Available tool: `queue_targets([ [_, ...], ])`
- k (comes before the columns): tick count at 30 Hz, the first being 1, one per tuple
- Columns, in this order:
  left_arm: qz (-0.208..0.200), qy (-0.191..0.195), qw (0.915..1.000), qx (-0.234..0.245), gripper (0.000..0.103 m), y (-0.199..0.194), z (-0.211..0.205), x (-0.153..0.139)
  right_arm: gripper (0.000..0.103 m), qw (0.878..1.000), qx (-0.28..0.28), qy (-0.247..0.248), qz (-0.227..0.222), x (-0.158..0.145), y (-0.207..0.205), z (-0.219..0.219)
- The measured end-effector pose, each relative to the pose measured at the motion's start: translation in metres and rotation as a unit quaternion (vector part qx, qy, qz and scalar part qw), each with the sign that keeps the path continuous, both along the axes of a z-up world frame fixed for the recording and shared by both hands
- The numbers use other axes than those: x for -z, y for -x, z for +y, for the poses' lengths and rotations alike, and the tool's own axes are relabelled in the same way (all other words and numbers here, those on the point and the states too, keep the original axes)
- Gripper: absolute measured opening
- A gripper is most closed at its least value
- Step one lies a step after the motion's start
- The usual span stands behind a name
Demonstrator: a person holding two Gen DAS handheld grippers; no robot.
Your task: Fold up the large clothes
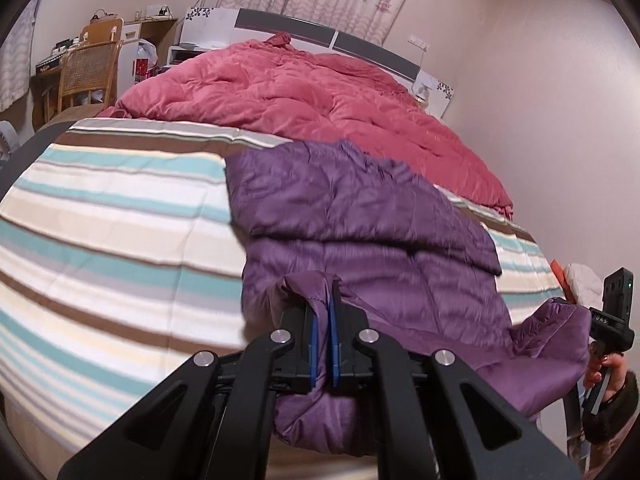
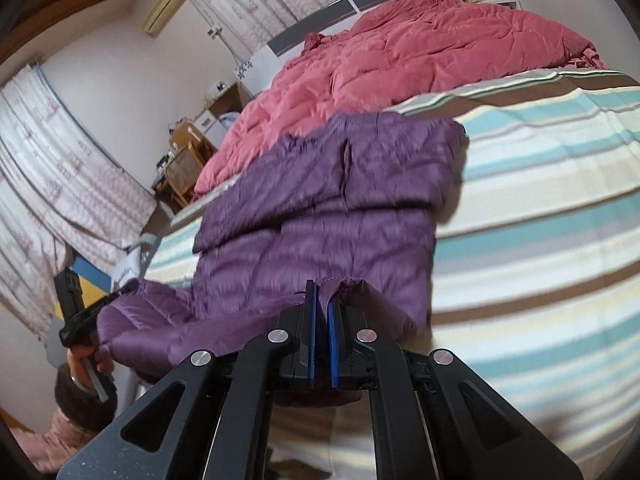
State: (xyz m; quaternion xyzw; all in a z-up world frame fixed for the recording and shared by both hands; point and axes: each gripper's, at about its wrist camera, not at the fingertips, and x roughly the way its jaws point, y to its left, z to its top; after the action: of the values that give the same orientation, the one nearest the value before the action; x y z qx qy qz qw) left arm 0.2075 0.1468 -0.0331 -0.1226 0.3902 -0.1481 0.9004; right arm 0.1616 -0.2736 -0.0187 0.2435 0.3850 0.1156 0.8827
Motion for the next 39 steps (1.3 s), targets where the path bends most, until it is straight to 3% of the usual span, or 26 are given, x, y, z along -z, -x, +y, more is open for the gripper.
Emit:
queue_targets([
  [6,0.004,0.002,1.0,-0.005,0.004,-0.056,-0.007,-0.009,0.005,1.0,0.021,-0.013,0.001,-0.008,-0.049,-0.016],
  [14,0.029,-0.01,0.9994,-0.017,0.004,-0.126,-0.018,0.003,0.005,0.999,0.044,-0.028,0.013,-0.009,-0.113,-0.034],
  [23,0.078,-0.008,0.9962,-0.038,0.004,-0.207,-0.027,0.032,0.005,0.994,0.081,-0.048,0.053,0.021,-0.184,-0.06],
  [32,0.098,0.016,0.9936,-0.054,0.005,-0.247,-0.03,0.059,0.005,0.992,0.098,-0.057,0.061,0.044,-0.222,-0.068],
  [39,0.093,0.013,0.9939,-0.059,0.017,-0.262,-0.036,0.069,0.005,0.99,0.118,-0.057,0.053,0.058,-0.239,-0.067],
])
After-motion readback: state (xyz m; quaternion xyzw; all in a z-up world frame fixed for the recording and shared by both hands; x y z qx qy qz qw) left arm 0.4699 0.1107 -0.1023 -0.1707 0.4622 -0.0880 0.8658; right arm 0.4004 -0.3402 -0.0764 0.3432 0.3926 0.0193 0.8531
